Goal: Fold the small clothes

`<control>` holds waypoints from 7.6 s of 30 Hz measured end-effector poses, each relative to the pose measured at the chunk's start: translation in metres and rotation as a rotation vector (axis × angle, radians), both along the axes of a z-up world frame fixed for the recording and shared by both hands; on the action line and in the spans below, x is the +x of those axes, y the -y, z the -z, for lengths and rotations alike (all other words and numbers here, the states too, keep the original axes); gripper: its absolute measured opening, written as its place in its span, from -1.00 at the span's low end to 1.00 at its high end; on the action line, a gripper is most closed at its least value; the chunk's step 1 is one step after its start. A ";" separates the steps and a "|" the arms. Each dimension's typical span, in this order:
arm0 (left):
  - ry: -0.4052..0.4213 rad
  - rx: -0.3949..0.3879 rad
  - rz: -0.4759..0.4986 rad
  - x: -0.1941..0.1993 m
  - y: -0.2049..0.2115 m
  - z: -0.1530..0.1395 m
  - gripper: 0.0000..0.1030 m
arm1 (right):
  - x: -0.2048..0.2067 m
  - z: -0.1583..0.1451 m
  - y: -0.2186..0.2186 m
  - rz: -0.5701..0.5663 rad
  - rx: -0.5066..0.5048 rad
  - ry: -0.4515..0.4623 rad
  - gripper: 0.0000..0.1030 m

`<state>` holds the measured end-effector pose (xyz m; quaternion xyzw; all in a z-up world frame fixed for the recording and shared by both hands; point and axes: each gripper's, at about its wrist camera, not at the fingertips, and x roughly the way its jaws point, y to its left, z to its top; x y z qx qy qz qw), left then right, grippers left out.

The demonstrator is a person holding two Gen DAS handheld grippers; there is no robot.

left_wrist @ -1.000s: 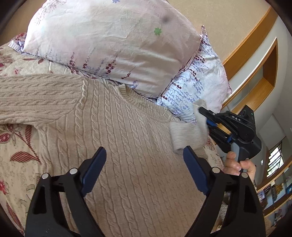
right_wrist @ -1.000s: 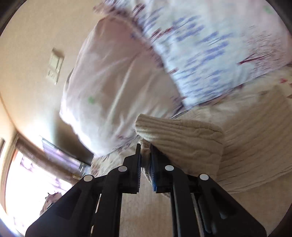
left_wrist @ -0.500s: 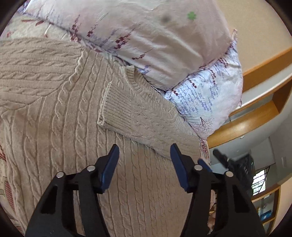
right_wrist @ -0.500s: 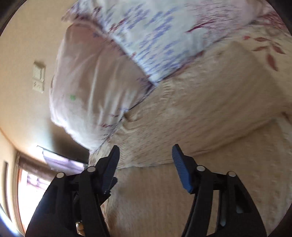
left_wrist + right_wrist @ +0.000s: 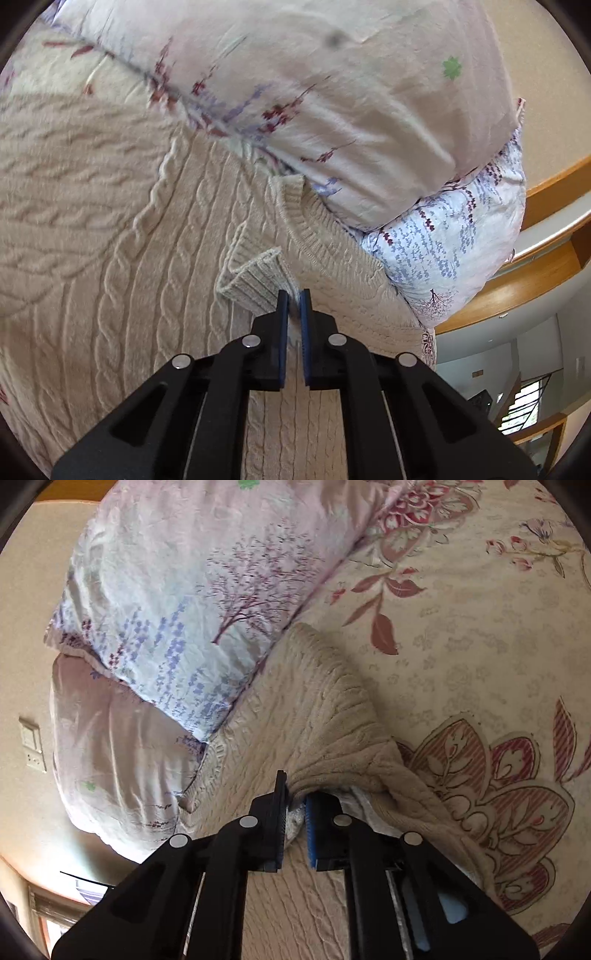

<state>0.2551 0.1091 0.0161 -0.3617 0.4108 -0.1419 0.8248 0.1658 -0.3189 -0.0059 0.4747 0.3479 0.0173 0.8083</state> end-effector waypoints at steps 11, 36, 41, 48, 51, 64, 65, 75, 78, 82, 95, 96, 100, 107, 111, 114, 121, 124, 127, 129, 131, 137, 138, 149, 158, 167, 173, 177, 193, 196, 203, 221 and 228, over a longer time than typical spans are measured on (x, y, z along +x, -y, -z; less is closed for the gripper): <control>-0.027 0.063 -0.071 -0.018 -0.046 0.013 -1.00 | 0.000 0.009 -0.019 -0.046 -0.090 -0.046 -0.83; -0.001 0.040 -0.053 -0.021 -0.026 0.009 -0.89 | 0.002 -0.006 -0.041 -0.118 -0.166 -0.030 -0.84; -0.044 0.071 -0.053 -0.021 -0.028 0.027 -0.88 | 0.002 -0.005 -0.045 -0.134 -0.185 -0.047 -0.73; -0.048 0.083 -0.045 -0.020 -0.026 0.026 -0.81 | -0.039 -0.052 -0.013 0.012 -0.252 0.082 -0.18; -0.047 0.088 -0.049 -0.020 -0.026 0.026 -0.81 | -0.024 -0.056 -0.015 -0.046 -0.246 0.082 -0.13; 0.028 0.028 -0.040 -0.079 -0.074 -0.004 0.00 | 0.004 -0.028 -0.020 -0.038 -0.350 -0.069 -0.47; 0.041 0.037 -0.067 -0.088 -0.087 -0.007 0.00 | 0.000 -0.030 -0.020 -0.056 -0.317 -0.043 -0.19; -0.058 -0.047 -0.426 -0.129 -0.211 0.017 -0.04 | -0.004 -0.037 -0.054 -0.213 -0.238 0.014 0.36; -0.070 -0.113 -0.502 -0.129 -0.228 0.023 -0.17 | -0.007 -0.036 -0.061 -0.239 -0.248 0.016 0.37; -0.075 -0.137 -0.624 -0.129 -0.251 0.024 -0.19 | -0.012 -0.038 -0.063 -0.259 -0.248 0.025 0.41; 0.131 -0.083 -0.474 -0.093 -0.210 -0.045 -0.87 | -0.029 -0.051 -0.063 -0.300 -0.239 0.089 0.50; 0.171 -0.084 -0.422 -0.085 -0.192 -0.056 -0.87 | -0.031 -0.055 -0.063 -0.300 -0.245 0.100 0.51; 0.284 -0.063 -0.204 -0.058 -0.103 -0.081 -0.87 | -0.040 -0.064 -0.061 -0.300 -0.273 0.137 0.55; 0.135 -0.026 0.016 -0.027 0.019 -0.017 -0.87 | -0.051 -0.062 -0.048 -0.286 -0.277 0.134 0.55; -0.006 -0.095 0.021 -0.026 0.026 0.023 -0.60 | -0.053 -0.058 -0.043 -0.283 -0.276 0.121 0.55; -0.019 -0.169 -0.045 -0.032 0.006 0.025 -0.23 | -0.053 -0.055 -0.043 -0.283 -0.269 0.121 0.55; -0.023 -0.223 -0.217 -0.040 -0.045 0.017 -0.14 | -0.051 -0.050 -0.049 -0.307 -0.253 0.124 0.55; -0.047 -0.258 -0.288 -0.044 -0.062 0.021 -0.27 | -0.052 -0.051 -0.051 -0.318 -0.260 0.129 0.55; -0.044 -0.267 -0.316 -0.039 -0.067 0.017 -0.74 | -0.054 -0.052 -0.053 -0.328 -0.269 0.140 0.55; -0.013 -0.249 -0.288 -0.031 -0.060 0.007 -0.82 | -0.055 -0.053 -0.053 -0.335 -0.265 0.148 0.55; 0.038 -0.218 -0.234 -0.023 -0.041 -0.011 -0.83 | -0.054 -0.053 -0.052 -0.337 -0.259 0.153 0.55; 0.184 -0.115 0.018 -0.005 0.052 -0.052 -0.85 | -0.051 -0.060 -0.043 -0.319 -0.248 0.171 0.55; 0.192 -0.098 0.056 -0.003 0.068 -0.053 -0.85 | -0.050 -0.061 -0.040 -0.315 -0.245 0.171 0.55; 0.149 0.238 0.452 -0.011 0.176 -0.014 0.29 | -0.026 -0.060 -0.023 -0.311 -0.157 0.116 0.36; 0.243 0.458 0.147 -0.045 0.024 -0.057 0.51 | 0.014 -0.080 -0.097 -0.468 -0.346 0.073 0.13; 0.041 0.557 -0.015 -0.041 -0.055 -0.023 0.45 | 0.062 -0.086 -0.238 -0.592 -0.851 0.077 0.13; -0.011 0.521 0.008 -0.031 -0.058 -0.004 0.36 | 0.081 -0.060 -0.215 -0.463 -0.916 -0.032 -0.84; -0.004 0.483 0.026 -0.031 -0.060 -0.001 0.19 | 0.057 -0.059 -0.141 -0.309 -0.593 -0.022 -0.83; -0.051 0.203 -0.010 -0.009 -0.084 0.008 -0.75 | 0.053 -0.022 -0.050 -0.236 -0.130 -0.077 -0.82; -0.020 0.193 -0.031 -0.009 -0.087 0.004 -0.83 | 0.043 -0.047 -0.059 -0.259 -0.152 0.101 -0.85; -0.031 0.164 -0.097 -0.012 -0.104 0.013 -0.85 | 0.047 -0.033 -0.055 -0.211 -0.317 -0.017 -0.85; 0.132 0.234 0.096 -0.144 -0.103 -0.014 0.23 | -0.087 -0.058 0.006 -0.290 -0.376 0.086 0.24; 0.093 0.133 0.082 -0.205 -0.105 0.013 0.17 | -0.126 -0.025 0.030 -0.312 -0.315 0.006 0.19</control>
